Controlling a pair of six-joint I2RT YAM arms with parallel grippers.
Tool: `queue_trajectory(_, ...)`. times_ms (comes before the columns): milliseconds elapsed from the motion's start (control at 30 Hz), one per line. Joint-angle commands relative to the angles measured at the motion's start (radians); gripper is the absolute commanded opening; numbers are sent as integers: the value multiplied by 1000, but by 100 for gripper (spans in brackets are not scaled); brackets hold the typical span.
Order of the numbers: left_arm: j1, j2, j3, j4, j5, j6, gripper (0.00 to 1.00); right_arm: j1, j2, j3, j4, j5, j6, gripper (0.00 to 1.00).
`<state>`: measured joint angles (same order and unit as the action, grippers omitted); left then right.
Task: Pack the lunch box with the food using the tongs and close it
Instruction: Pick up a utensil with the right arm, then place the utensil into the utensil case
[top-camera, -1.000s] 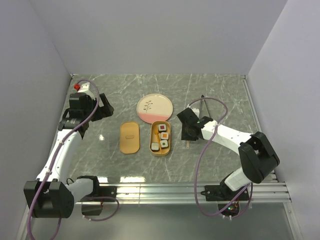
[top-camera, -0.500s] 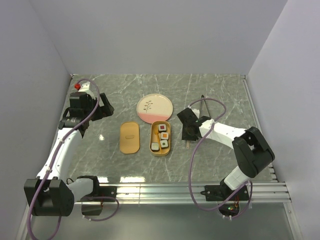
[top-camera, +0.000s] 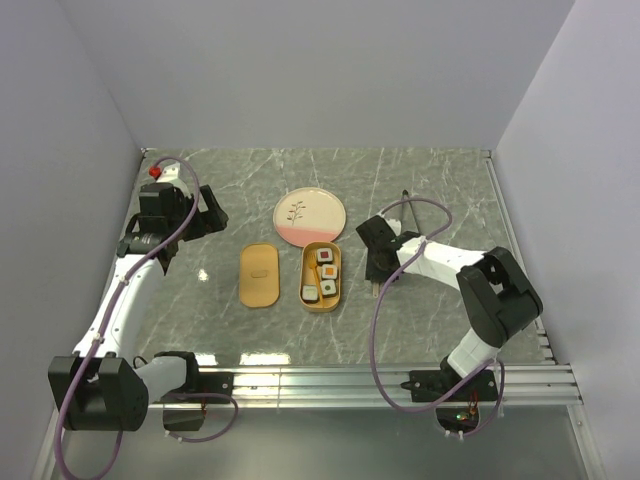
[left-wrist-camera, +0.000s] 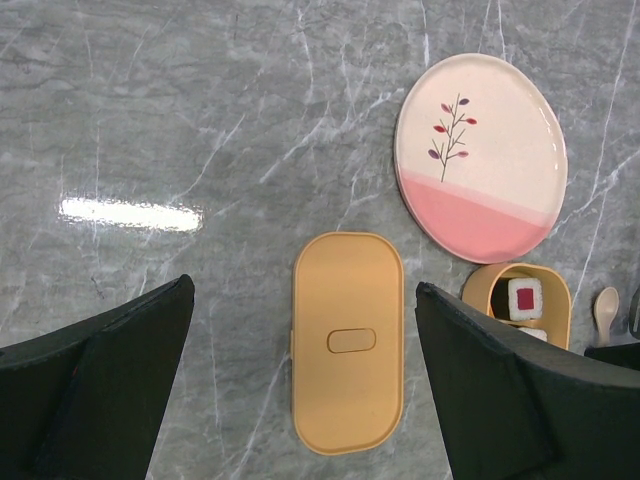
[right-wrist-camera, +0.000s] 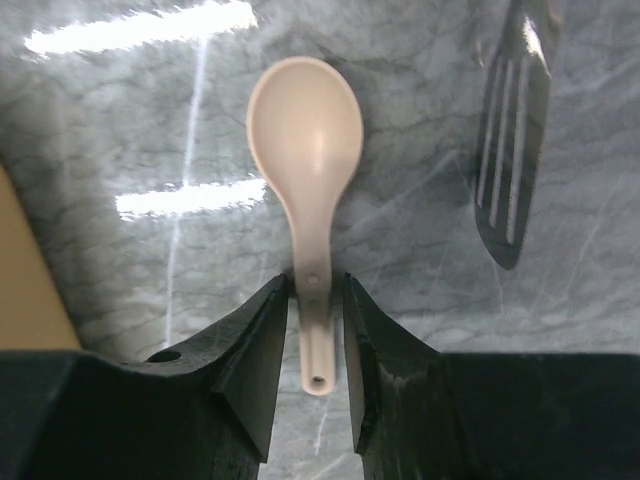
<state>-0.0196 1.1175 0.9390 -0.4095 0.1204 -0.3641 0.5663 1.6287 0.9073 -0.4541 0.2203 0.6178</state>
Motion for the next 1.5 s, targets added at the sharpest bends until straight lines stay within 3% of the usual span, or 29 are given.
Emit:
queue_trajectory(0, -5, 1, 46, 6, 13, -6, 99, -9, 16, -13, 32, 11, -6, 37)
queue_trajectory(133, -3, 4, 50, 5, 10, -6, 100, -14, 29, -33, 48, 1, -6, 37)
queue_trajectory(267, -5, 5, 52, 3, 13, -6, 99, -17, 30, -47, 55, -7, -6, 22)
queue_trajectory(567, -5, -5, 38, 14, 18, -9, 100, -17, -33, -4, 2, 5, -38, 9)
queue_trajectory(900, -3, -39, 4, 29, 13, -13, 99, -5, -90, 228, -75, -58, -112, 6)
queue_trajectory(1467, -5, -50, -5, 35, 12, -13, 100, 199, 95, 423, -86, -217, -122, 3)
